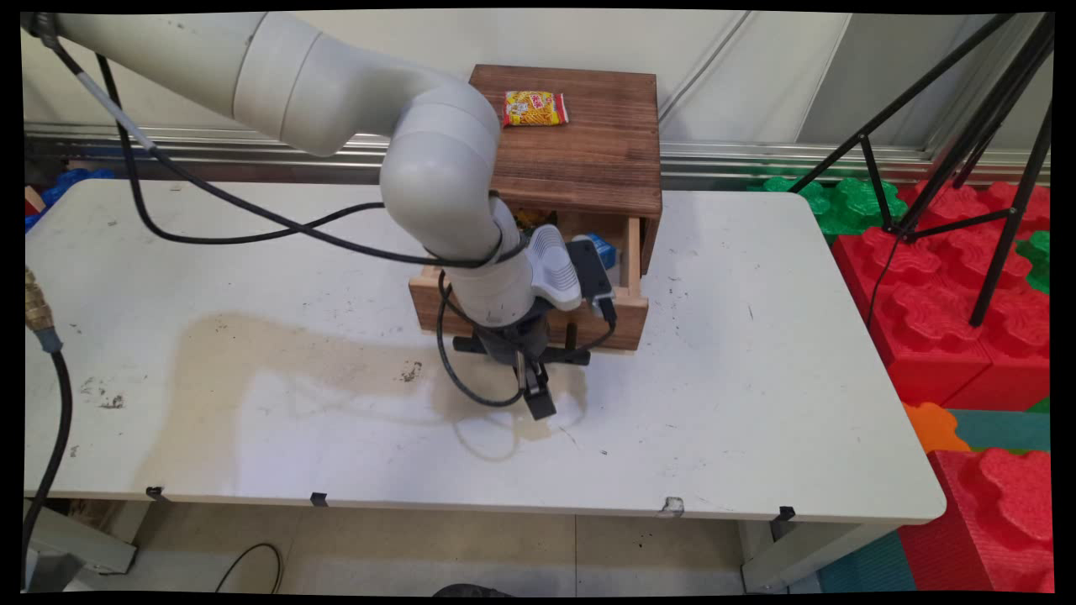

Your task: Open the drawer

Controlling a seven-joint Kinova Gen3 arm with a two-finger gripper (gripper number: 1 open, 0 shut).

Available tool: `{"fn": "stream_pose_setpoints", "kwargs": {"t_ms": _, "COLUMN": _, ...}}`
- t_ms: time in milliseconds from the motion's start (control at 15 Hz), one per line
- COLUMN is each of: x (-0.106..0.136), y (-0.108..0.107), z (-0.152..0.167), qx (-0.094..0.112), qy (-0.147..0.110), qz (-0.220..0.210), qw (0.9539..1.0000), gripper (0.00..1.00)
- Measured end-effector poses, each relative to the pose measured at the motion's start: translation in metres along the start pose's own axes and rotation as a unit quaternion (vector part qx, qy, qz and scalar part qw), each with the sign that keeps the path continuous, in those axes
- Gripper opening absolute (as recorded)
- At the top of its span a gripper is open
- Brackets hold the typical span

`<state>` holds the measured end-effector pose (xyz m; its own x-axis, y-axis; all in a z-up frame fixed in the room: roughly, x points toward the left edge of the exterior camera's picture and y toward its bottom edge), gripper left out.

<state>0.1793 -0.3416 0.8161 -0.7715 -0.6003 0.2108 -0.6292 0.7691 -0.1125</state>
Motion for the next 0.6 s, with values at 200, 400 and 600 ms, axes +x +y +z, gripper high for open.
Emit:
{"fn": "stream_pose_setpoints", "kwargs": {"t_ms": 200, "x": -0.005, "y": 0.016, "z": -0.004, "qx": -0.004, "qy": -0.005, "qz": 0.007, "qw": 1.0, "gripper": 1.0}}
{"fn": "stream_pose_setpoints", "kwargs": {"t_ms": 400, "x": -0.009, "y": 0.031, "z": -0.008, "qx": -0.007, "qy": -0.009, "qz": 0.015, "qw": 0.9998, "gripper": 1.0}}
{"fn": "stream_pose_setpoints", "kwargs": {"t_ms": 600, "x": -0.013, "y": 0.045, "z": -0.012, "qx": -0.007, "qy": -0.012, "qz": 0.022, "qw": 0.9997, "gripper": 1.0}}
